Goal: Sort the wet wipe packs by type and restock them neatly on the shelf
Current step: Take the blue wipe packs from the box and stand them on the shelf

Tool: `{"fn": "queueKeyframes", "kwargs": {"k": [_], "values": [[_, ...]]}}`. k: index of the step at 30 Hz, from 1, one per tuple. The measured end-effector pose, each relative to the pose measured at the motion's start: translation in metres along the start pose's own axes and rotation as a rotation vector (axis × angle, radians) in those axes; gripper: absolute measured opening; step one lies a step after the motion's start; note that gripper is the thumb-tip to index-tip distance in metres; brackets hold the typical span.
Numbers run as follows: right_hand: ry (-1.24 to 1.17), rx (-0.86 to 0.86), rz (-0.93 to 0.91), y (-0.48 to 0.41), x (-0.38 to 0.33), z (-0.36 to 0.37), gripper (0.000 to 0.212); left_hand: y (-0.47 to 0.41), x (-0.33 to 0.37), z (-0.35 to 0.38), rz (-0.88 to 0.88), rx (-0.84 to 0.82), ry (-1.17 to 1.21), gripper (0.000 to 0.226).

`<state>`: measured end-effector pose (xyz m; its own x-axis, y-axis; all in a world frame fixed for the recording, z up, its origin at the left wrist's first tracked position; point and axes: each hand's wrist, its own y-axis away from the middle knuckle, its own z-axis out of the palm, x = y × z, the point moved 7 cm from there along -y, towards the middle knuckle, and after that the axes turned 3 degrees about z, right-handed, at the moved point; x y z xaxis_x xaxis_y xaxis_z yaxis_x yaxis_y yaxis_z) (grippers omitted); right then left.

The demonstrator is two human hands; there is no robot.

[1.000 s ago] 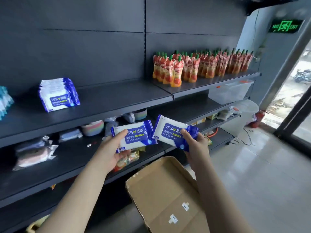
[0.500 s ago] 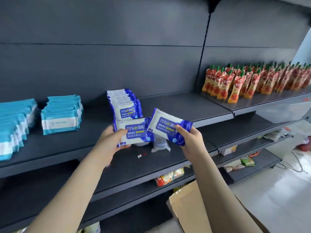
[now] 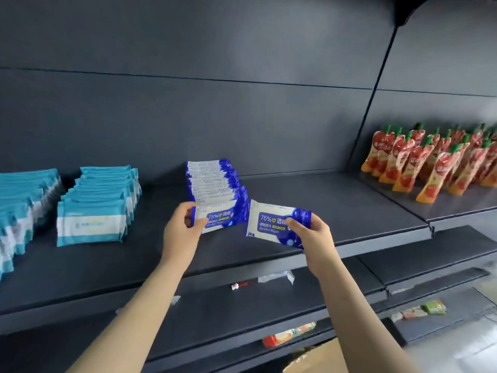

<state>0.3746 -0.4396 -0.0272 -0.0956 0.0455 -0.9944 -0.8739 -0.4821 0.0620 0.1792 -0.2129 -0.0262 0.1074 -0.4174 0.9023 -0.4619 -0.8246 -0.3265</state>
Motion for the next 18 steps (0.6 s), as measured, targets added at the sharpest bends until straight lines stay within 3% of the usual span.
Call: {"fn": "queueKeyframes", "kwargs": {"k": [3, 7, 13, 16, 18], "values": [[0.086, -0.085, 0.000, -0.020, 0.006, 0.016, 0.017, -0.010, -0.005, 0.005, 0.027, 0.058, -0.031, 0.028], [0.127, -0.194, -0.029, -0.033, 0.016, 0.044, 0.018, -0.013, -0.019, 0.007, -0.054, 0.077, 0.137, 0.019], [0.223, -0.197, -0.183, -0.046, 0.018, 0.078, 0.026, -0.011, -0.022, 0.008, -0.141, 0.103, 0.329, 0.009], [0.250, -0.172, -0.246, -0.051, 0.016, 0.090, 0.030, -0.011, -0.020, 0.009, -0.135, 0.086, 0.268, 0.009], [0.275, -0.165, -0.268, -0.053, 0.018, 0.097, 0.028, -0.010, -0.017, 0.010, -0.100, 0.043, 0.110, 0.029]]}}
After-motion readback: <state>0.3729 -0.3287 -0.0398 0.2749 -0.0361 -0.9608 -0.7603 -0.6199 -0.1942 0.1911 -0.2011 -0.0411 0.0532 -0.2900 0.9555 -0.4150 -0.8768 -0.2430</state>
